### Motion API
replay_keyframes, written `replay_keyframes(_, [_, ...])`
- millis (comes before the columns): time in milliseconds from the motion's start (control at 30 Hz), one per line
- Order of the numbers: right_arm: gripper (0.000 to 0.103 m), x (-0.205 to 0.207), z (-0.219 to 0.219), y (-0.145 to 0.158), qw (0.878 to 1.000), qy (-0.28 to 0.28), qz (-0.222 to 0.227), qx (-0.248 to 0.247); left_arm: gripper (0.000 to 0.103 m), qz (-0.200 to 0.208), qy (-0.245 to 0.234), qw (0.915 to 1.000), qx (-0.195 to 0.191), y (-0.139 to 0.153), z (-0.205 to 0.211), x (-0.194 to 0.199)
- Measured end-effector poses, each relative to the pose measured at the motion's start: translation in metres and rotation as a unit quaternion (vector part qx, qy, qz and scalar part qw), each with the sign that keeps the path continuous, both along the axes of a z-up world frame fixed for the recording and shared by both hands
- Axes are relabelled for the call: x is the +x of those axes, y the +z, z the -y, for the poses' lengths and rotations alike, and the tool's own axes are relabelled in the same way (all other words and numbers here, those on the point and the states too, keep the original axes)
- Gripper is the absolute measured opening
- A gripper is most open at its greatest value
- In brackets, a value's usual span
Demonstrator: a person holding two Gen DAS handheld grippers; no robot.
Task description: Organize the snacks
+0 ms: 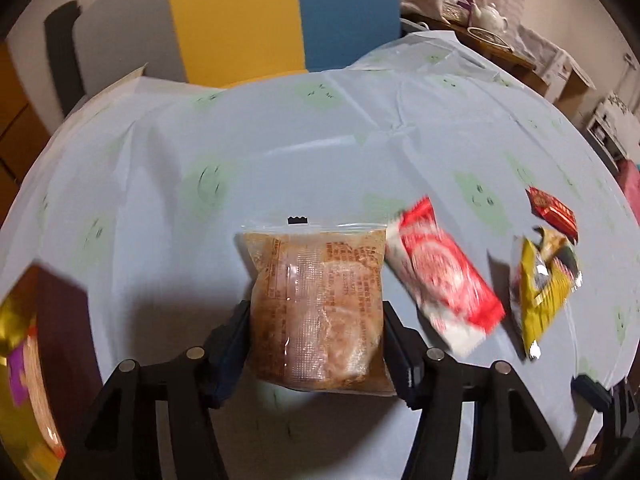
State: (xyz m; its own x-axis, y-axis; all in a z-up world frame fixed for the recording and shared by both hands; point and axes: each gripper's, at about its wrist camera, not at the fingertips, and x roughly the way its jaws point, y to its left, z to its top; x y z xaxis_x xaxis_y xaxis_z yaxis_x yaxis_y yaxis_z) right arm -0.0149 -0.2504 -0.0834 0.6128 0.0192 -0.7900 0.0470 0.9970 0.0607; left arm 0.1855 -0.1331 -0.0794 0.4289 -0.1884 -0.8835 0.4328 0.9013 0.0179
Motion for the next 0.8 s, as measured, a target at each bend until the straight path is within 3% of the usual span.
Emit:
replay_keyframes(367, [0.096, -0.005, 0.002, 0.004, 1.0, 0.004, -0.015, -0.001, 0.062, 0.051, 0.008, 0.9986, -0.009, -0.004, -0.021, -0.111])
replay_keyframes(600, [0.088, -0.015, 0.022, 0.012, 0.999, -0.015, -0.032, 0.012, 0.062, 0.094, 0.008, 0.995, -0.034, -0.009, -0.026, -0.125])
replay_keyframes(700, [0.075, -0.019, 0.041, 0.014, 0.998, -0.042, -0.037, 0.022, 0.062, 0.096, 0.009, 0.9944, -0.044, -0.01, -0.028, -0.123])
replay_keyframes(767, [0.052, -0.018, 0.056, 0.017, 0.997, -0.057, -0.041, 0.024, 0.062, 0.101, 0.008, 0.9939, -0.044, -0.01, -0.027, -0.126])
replay_keyframes(800, [0.049, -0.016, 0.064, 0.018, 0.997, -0.063, -0.044, 0.028, 0.062, 0.103, 0.008, 0.9936, -0.045, -0.01, -0.027, -0.127])
